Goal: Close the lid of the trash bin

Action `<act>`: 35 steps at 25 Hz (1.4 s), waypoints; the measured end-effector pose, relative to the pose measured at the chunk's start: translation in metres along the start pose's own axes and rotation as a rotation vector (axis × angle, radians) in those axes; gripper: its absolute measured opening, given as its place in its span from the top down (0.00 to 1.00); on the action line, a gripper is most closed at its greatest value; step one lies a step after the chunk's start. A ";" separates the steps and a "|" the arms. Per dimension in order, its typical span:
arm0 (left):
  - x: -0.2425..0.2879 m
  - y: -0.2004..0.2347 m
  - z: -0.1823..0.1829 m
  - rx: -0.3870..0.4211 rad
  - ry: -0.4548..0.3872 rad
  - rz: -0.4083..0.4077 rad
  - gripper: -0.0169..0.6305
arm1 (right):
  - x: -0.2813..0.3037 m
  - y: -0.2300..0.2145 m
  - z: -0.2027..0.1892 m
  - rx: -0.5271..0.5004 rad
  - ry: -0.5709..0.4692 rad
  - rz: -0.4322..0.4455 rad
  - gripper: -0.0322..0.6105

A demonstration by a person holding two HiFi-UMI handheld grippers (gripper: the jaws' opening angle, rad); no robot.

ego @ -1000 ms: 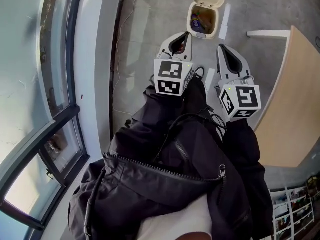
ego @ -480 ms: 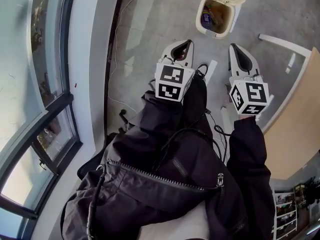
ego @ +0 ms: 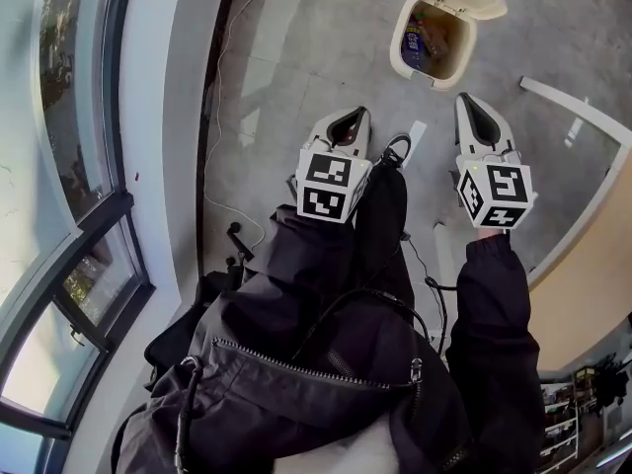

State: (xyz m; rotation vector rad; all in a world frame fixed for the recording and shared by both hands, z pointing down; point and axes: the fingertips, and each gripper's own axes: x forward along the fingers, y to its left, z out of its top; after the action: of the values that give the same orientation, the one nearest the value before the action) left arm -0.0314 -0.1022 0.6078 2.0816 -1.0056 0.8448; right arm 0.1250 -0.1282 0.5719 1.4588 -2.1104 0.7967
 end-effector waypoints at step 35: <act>0.030 0.038 -0.133 -0.103 0.195 0.020 0.98 | 0.152 -0.126 0.021 -0.297 0.047 0.011 0.94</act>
State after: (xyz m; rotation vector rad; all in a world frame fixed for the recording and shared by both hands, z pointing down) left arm -0.0828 -0.0291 0.7171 1.8656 -0.9451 0.9651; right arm 0.1909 -0.2804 0.6809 1.2598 -2.0966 0.4896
